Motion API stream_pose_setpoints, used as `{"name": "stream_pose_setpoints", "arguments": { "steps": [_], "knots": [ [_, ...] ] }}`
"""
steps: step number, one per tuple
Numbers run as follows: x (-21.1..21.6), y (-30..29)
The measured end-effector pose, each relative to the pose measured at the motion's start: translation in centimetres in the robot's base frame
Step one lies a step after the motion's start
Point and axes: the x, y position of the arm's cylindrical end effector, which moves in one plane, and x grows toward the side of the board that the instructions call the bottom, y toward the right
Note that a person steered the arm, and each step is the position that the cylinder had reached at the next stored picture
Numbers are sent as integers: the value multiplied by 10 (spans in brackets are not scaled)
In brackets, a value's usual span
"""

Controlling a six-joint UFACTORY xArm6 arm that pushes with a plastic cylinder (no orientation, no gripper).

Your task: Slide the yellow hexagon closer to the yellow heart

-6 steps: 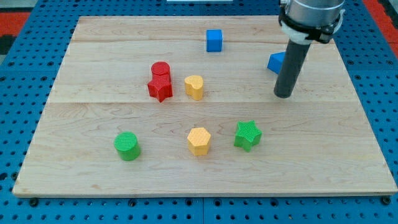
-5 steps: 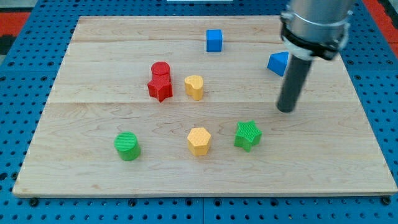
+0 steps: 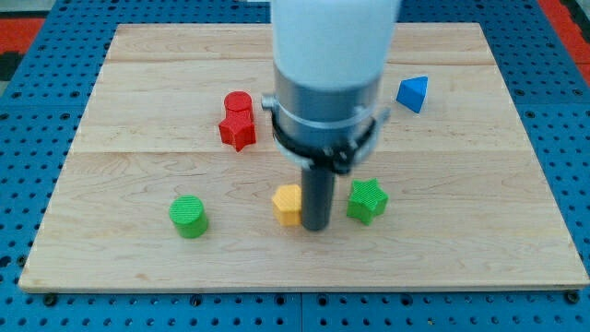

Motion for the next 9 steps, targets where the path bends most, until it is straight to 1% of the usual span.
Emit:
{"name": "stream_pose_setpoints", "arguments": {
  "steps": [1,2,3,4,5,6,7,8,9],
  "knots": [
    [1,-11],
    [26,-26],
    [18,-74],
    [-15,-74],
    [-35,-74],
    [35,-77],
    [42,-57],
    [2,-41],
    [-48,-43]
  ]
}}
